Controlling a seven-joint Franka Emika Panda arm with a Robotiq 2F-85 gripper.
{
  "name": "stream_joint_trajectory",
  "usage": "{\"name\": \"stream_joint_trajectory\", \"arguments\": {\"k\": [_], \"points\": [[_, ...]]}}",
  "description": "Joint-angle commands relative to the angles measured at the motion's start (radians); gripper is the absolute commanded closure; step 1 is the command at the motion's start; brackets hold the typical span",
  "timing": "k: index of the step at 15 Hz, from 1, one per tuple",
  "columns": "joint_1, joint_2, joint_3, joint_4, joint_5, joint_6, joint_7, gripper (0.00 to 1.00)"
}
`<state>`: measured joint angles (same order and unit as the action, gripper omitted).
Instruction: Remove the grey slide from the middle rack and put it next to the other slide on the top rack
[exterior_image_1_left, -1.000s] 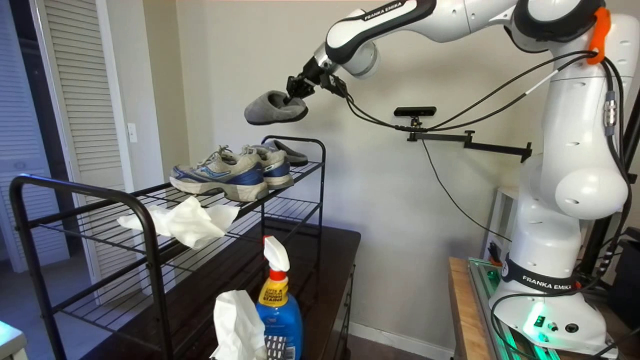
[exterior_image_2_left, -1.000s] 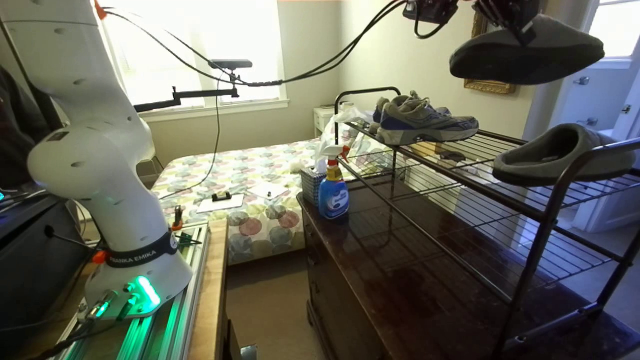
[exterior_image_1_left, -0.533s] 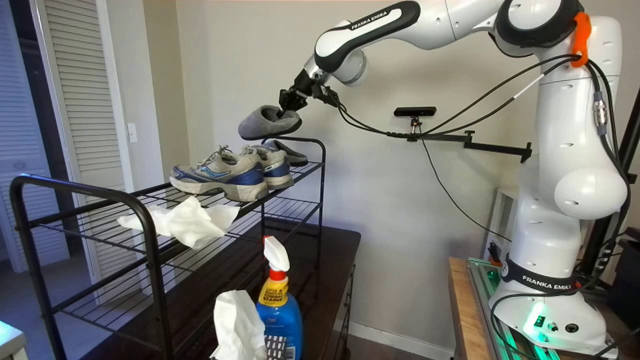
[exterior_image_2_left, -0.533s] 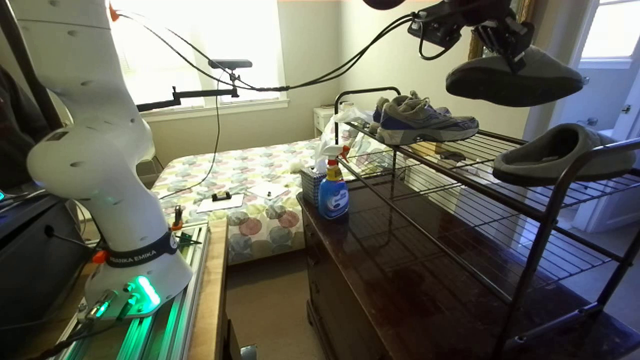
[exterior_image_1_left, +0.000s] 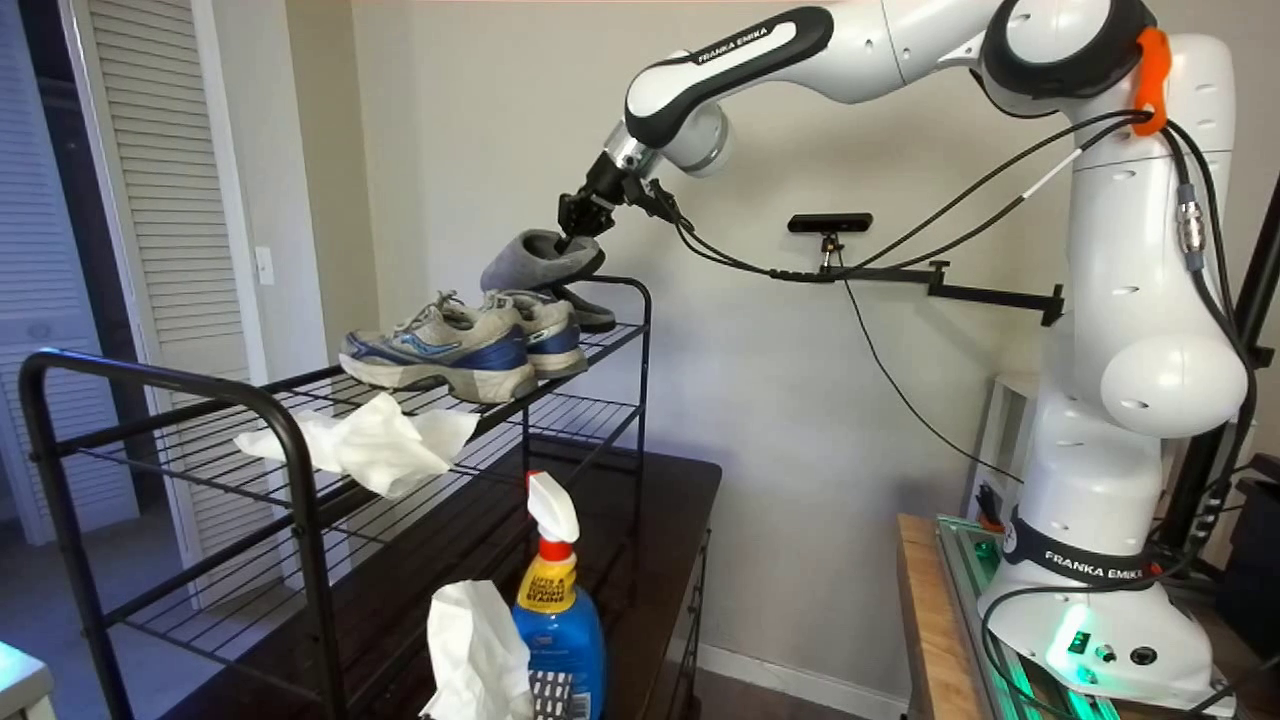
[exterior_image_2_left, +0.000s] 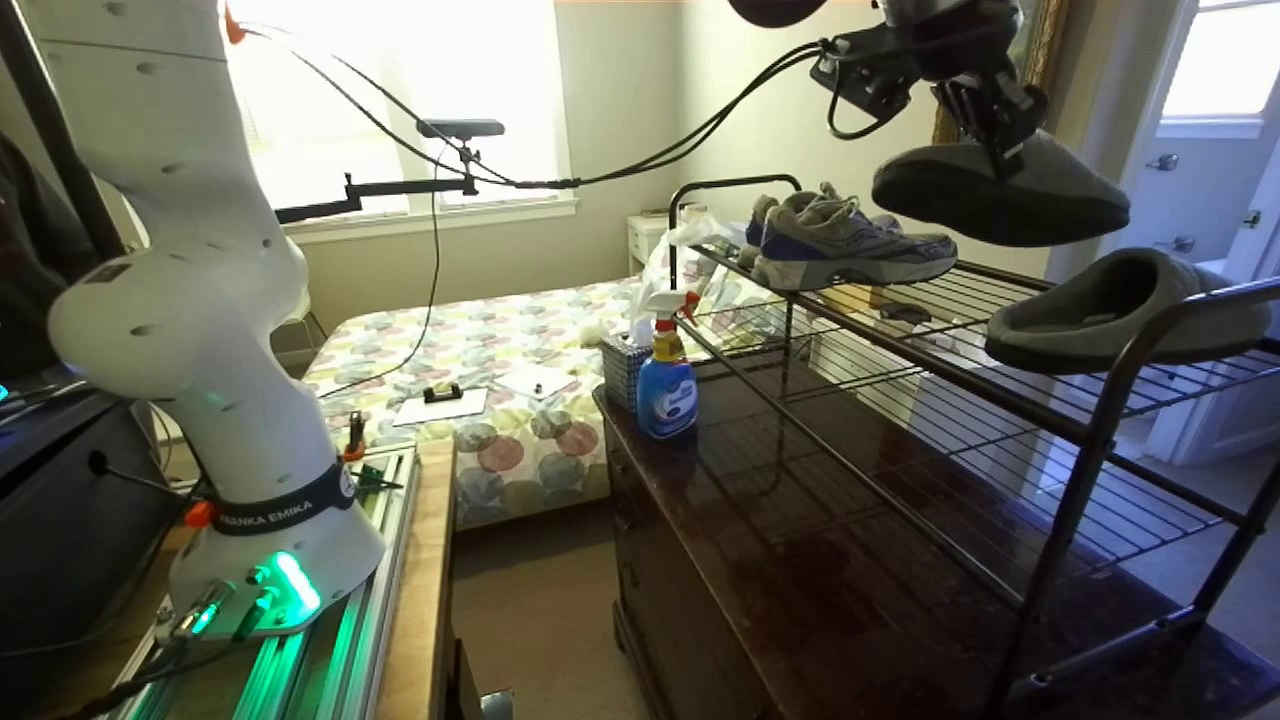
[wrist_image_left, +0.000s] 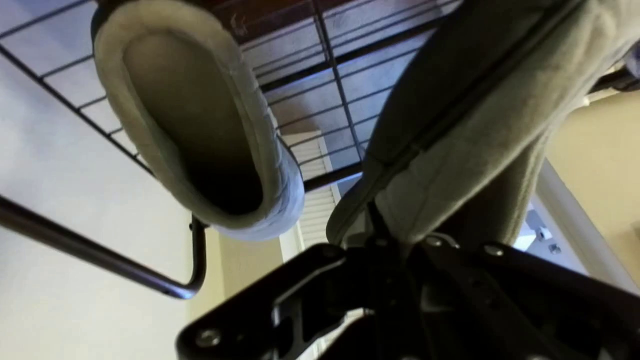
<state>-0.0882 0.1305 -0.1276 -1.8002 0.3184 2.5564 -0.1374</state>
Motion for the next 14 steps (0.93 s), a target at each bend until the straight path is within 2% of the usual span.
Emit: {"name": "stream_joint_trajectory", "arguments": {"k": [1,3,5,14], "points": [[-0.057,0.054,0.024,0.095,0.093,-0.213,-0.040,0.99],[-0.075,0.084,0.020,0.134,0.114,-0.293,-0.036,0.99],[-0.090,0.108,0.022,0.162,0.128,-0.324,-0.030,0.99],[-0.120,0.170,0.067,0.248,0.254,-0.284,-0.043,0.99]]}}
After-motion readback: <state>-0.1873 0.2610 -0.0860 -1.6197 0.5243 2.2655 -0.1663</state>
